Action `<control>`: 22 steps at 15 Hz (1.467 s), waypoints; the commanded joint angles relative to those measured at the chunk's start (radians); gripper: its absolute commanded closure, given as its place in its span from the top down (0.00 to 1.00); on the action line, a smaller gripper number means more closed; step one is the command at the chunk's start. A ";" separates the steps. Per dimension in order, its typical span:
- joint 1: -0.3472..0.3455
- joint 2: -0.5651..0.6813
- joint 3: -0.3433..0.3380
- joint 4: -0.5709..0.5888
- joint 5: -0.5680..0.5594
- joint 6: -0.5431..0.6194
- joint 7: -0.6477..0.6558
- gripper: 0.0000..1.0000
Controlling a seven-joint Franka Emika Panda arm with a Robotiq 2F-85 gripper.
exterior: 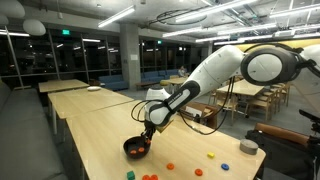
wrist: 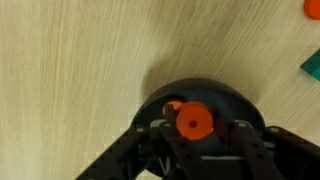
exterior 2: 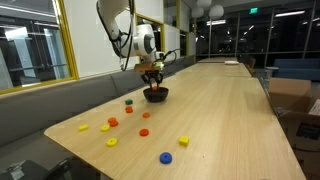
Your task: Pick up some of the orange objects from the table and put them in the bowl
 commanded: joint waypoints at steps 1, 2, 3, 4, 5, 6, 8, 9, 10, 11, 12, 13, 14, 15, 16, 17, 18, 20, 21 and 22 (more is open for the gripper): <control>-0.012 0.030 0.033 0.036 0.012 0.021 -0.029 0.25; -0.014 0.037 0.039 0.042 0.015 0.017 -0.034 0.25; -0.013 0.042 0.040 0.050 0.014 0.003 -0.035 0.67; -0.012 0.046 0.041 0.054 0.014 -0.003 -0.036 0.67; -0.011 0.045 0.038 0.052 0.010 -0.007 -0.035 0.74; -0.011 0.044 0.036 0.050 0.009 -0.013 -0.036 0.81; -0.006 0.026 0.028 0.031 -0.001 -0.039 -0.033 0.97; -0.002 0.010 0.023 0.011 -0.007 -0.041 -0.030 1.00; -0.001 -0.003 0.022 -0.004 -0.008 -0.045 -0.030 1.00; -0.003 -0.019 0.026 -0.023 -0.006 -0.051 -0.033 1.00; -0.004 -0.033 0.031 -0.040 -0.002 -0.055 -0.035 1.00; -0.008 -0.050 0.043 -0.062 0.008 -0.072 -0.043 1.00; -0.017 -0.064 0.061 -0.082 0.023 -0.099 -0.060 1.00; -0.020 -0.075 0.075 -0.104 0.032 -0.112 -0.070 1.00; -0.019 -0.085 0.085 -0.127 0.037 -0.129 -0.075 1.00; -0.023 -0.096 0.103 -0.151 0.049 -0.139 -0.092 1.00; -0.023 -0.104 0.115 -0.173 0.057 -0.146 -0.101 1.00; -0.013 -0.115 0.132 -0.215 0.060 -0.144 -0.105 1.00; -0.006 -0.119 0.136 -0.237 0.057 -0.130 -0.098 1.00; -0.005 -0.120 0.145 -0.255 0.060 -0.117 -0.098 1.00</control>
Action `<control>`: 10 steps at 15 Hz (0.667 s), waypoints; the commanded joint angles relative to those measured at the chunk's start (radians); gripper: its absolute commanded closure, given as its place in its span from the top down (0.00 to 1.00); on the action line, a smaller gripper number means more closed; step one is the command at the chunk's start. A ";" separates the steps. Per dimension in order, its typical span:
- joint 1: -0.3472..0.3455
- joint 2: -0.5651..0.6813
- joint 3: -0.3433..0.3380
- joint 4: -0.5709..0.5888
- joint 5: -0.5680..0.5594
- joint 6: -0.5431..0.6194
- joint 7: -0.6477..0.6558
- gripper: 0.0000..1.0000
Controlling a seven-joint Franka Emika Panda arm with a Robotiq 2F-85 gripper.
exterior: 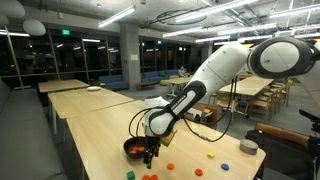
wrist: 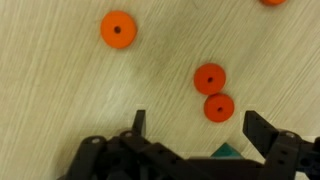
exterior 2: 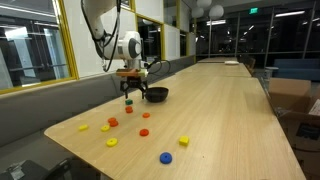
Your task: Pick up some of the orange objects from the table and put them in the bowl
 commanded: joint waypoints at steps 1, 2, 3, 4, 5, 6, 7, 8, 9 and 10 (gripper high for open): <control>0.000 -0.052 0.028 -0.096 0.029 0.034 -0.022 1.00; 0.002 -0.051 0.033 -0.110 0.034 0.051 -0.016 1.00; 0.009 -0.047 0.032 -0.120 0.034 0.076 -0.001 1.00; 0.013 -0.047 0.032 -0.135 0.035 0.103 0.007 1.00; 0.019 -0.044 0.029 -0.147 0.034 0.134 0.018 1.00; 0.024 -0.042 0.026 -0.157 0.033 0.164 0.026 1.00; 0.031 -0.041 0.020 -0.171 0.028 0.196 0.040 1.00; 0.040 -0.039 0.013 -0.182 0.022 0.221 0.055 1.00; 0.056 -0.038 -0.003 -0.193 0.008 0.243 0.078 1.00; 0.079 -0.037 -0.026 -0.199 -0.011 0.249 0.106 1.00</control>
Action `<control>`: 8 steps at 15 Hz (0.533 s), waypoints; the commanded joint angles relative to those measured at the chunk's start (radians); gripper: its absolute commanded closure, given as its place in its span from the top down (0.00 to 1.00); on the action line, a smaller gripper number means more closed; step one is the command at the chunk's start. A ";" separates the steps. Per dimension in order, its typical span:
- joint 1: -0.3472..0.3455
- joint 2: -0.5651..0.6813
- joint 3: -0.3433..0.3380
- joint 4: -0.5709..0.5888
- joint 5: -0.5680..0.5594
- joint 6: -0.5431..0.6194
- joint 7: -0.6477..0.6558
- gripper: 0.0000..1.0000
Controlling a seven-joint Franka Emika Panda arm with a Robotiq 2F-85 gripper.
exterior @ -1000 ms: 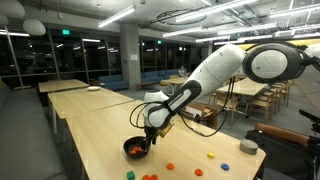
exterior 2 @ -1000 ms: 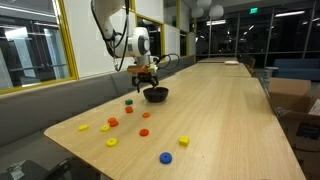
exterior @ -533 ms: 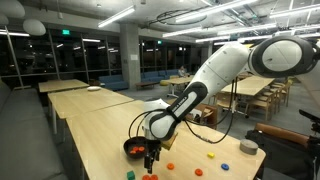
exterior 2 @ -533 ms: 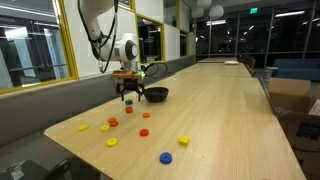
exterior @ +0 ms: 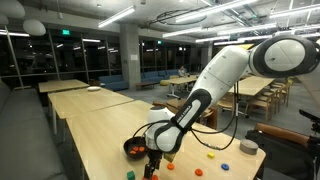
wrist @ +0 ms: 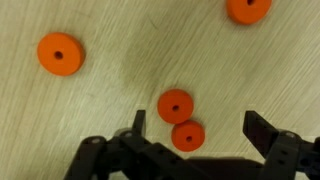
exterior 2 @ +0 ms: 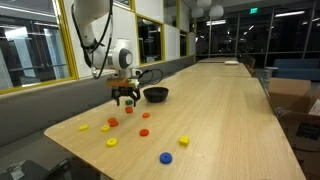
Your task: Pick up some of the orange objects from the table and put them in the bowl
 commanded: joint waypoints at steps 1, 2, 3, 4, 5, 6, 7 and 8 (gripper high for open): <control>0.079 -0.026 -0.078 -0.052 -0.051 0.049 0.103 1.00; 0.099 -0.023 -0.098 -0.052 -0.068 0.036 0.129 1.00; 0.120 -0.019 -0.120 -0.051 -0.088 0.029 0.158 1.00; 0.137 -0.017 -0.136 -0.052 -0.103 0.026 0.182 1.00; 0.151 -0.015 -0.151 -0.050 -0.115 0.028 0.203 1.00; 0.163 -0.014 -0.162 -0.050 -0.125 0.032 0.223 1.00; 0.170 -0.013 -0.169 -0.049 -0.130 0.035 0.238 1.00; 0.175 -0.013 -0.172 -0.048 -0.131 0.037 0.248 1.00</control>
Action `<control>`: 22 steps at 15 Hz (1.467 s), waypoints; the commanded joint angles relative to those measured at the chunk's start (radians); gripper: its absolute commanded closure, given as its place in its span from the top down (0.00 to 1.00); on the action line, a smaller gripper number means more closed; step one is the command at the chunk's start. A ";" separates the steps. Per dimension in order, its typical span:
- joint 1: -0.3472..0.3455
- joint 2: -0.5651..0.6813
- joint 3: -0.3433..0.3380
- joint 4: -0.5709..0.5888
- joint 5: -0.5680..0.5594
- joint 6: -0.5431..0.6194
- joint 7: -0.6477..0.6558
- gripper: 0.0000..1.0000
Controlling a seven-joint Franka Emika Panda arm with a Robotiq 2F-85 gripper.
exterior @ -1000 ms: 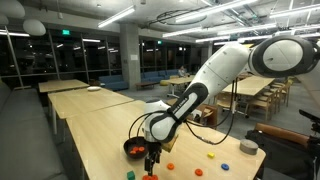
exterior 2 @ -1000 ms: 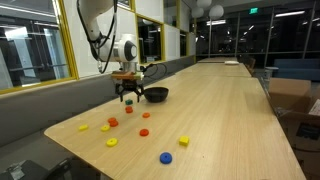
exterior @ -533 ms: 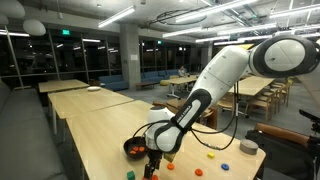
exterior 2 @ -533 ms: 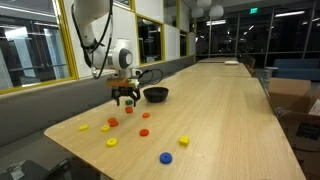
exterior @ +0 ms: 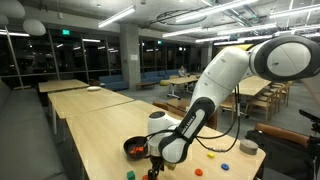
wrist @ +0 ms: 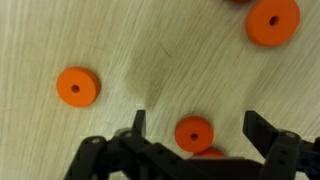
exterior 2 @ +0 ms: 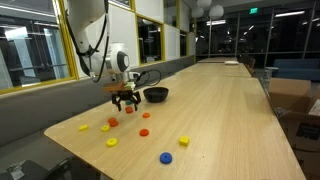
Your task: Pick up some of the orange objects from the table and put them in the bowl
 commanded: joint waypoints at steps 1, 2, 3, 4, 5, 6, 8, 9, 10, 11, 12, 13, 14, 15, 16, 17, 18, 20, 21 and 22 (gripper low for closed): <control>0.036 -0.014 -0.032 -0.008 -0.032 0.019 0.069 1.00; 0.038 -0.013 -0.033 -0.007 -0.031 0.022 0.076 1.00; 0.035 -0.014 -0.030 -0.008 -0.026 0.026 0.079 1.00; 0.033 -0.013 -0.027 -0.010 -0.023 0.033 0.082 1.00; 0.028 -0.013 -0.024 -0.012 -0.017 0.044 0.083 1.00; 0.024 -0.013 -0.022 -0.014 -0.012 0.056 0.085 1.00; 0.018 -0.013 -0.021 -0.019 -0.004 0.082 0.092 1.00; 0.016 -0.014 -0.021 -0.022 -0.002 0.094 0.094 1.00; 0.015 -0.013 -0.022 -0.023 0.000 0.106 0.096 1.00; 0.009 -0.010 -0.018 -0.022 0.005 0.108 0.092 1.00; 0.007 -0.007 -0.018 -0.021 0.008 0.111 0.091 1.00; 0.003 -0.004 -0.016 -0.019 0.012 0.110 0.089 1.00; 0.000 -0.001 -0.015 -0.016 0.015 0.106 0.087 1.00; -0.004 0.003 -0.013 -0.013 0.019 0.101 0.085 1.00; -0.006 0.006 -0.012 -0.011 0.022 0.100 0.084 1.00; -0.011 0.010 -0.008 -0.008 0.026 0.096 0.080 1.00; -0.011 0.014 -0.008 -0.005 0.028 0.093 0.079 1.00; -0.011 0.021 -0.008 0.002 0.033 0.088 0.078 1.00; -0.011 0.024 -0.007 0.005 0.035 0.085 0.077 1.00; -0.010 0.026 -0.006 0.007 0.037 0.083 0.076 1.00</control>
